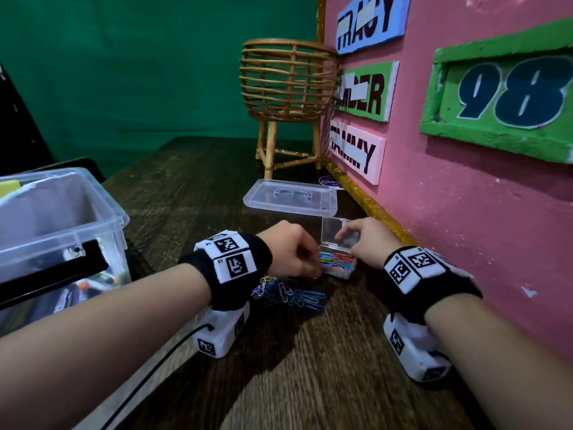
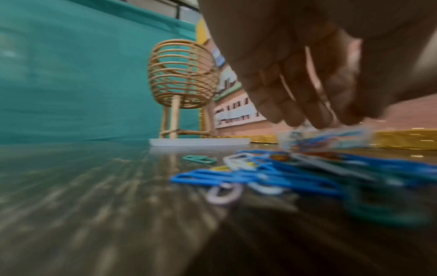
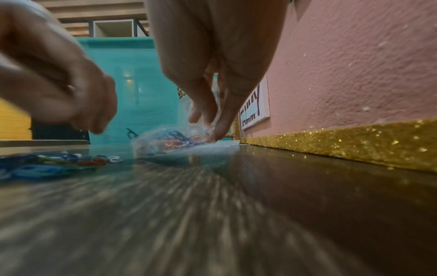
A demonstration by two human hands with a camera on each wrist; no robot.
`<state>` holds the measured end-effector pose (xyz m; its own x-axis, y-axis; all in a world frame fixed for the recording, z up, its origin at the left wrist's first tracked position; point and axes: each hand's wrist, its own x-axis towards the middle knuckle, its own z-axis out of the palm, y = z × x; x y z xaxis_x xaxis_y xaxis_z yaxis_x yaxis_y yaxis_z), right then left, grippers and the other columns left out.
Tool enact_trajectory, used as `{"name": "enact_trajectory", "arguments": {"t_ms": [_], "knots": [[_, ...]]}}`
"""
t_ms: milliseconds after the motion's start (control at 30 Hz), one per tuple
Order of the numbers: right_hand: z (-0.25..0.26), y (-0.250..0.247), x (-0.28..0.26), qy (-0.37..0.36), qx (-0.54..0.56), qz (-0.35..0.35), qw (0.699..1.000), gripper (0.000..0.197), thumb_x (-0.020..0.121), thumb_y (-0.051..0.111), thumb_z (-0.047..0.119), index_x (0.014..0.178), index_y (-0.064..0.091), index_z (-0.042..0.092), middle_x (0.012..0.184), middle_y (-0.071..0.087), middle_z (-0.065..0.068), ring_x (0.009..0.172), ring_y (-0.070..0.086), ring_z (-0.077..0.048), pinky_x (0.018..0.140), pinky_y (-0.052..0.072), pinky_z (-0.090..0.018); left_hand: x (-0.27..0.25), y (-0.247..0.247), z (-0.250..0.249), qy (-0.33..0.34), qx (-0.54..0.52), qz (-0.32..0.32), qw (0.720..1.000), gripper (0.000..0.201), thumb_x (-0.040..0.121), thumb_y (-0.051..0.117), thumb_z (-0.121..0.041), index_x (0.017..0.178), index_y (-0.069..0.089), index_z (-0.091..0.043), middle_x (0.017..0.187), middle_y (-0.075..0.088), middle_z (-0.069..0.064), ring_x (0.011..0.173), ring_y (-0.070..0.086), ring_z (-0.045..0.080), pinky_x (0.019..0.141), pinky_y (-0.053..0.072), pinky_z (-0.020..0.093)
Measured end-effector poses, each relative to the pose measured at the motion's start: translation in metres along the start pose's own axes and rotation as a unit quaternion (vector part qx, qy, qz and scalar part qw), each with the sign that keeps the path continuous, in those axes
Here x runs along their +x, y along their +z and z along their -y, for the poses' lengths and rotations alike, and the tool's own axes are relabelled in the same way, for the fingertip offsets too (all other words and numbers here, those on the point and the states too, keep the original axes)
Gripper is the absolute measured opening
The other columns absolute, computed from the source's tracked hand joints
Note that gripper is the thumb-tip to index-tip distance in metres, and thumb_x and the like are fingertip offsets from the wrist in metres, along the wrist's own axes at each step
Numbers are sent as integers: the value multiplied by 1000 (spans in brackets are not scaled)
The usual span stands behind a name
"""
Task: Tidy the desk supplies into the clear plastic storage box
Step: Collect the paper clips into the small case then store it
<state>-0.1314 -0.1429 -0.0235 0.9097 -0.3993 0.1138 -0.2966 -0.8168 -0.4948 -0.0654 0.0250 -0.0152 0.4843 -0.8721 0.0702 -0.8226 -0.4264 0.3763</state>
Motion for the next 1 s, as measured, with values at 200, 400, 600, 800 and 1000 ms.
{"name": "enact_trajectory", "arguments": {"t_ms": [200,400,600,800,1000], "knots": [[1,-1,-1,25,4,-13,1000,34,80,52,-10,95,70,14,116,65,-6,111,56,-20,89,44,-27,0,6,-6,30,41,185,981,51,69,77,-44,116,60,-39,136,47,-12,126,41,9,108,34,28],[1,-1,-1,23,5,-5,1000,35,80,52,-9,95,70,16,120,63,-6,113,55,-21,87,43,-26,-9,2,9,30,77,100,992,26,77,73,-30,101,71,-20,108,64,0,96,58,14,86,47,26],[3,-3,-3,5,-9,20,1000,33,81,55,-6,98,70,18,125,59,-3,103,52,-15,79,38,-23,-22,3,3,122,76,160,977,41,86,63,-32,127,57,-27,139,46,0,127,43,14,107,31,23],[4,-3,-6,-17,-4,44,999,33,80,59,-6,98,70,20,126,58,-3,112,52,-16,79,35,-19,-27,-5,14,48,98,32,994,23,86,64,-30,104,71,-18,114,66,1,107,59,15,93,40,18],[4,-2,-4,-11,-5,46,999,36,80,57,-6,96,70,23,128,56,-4,115,52,-20,78,35,-22,-27,-4,30,-83,109,175,975,90,67,69,-63,143,28,-37,155,17,-4,143,17,22,116,25,47]]}}
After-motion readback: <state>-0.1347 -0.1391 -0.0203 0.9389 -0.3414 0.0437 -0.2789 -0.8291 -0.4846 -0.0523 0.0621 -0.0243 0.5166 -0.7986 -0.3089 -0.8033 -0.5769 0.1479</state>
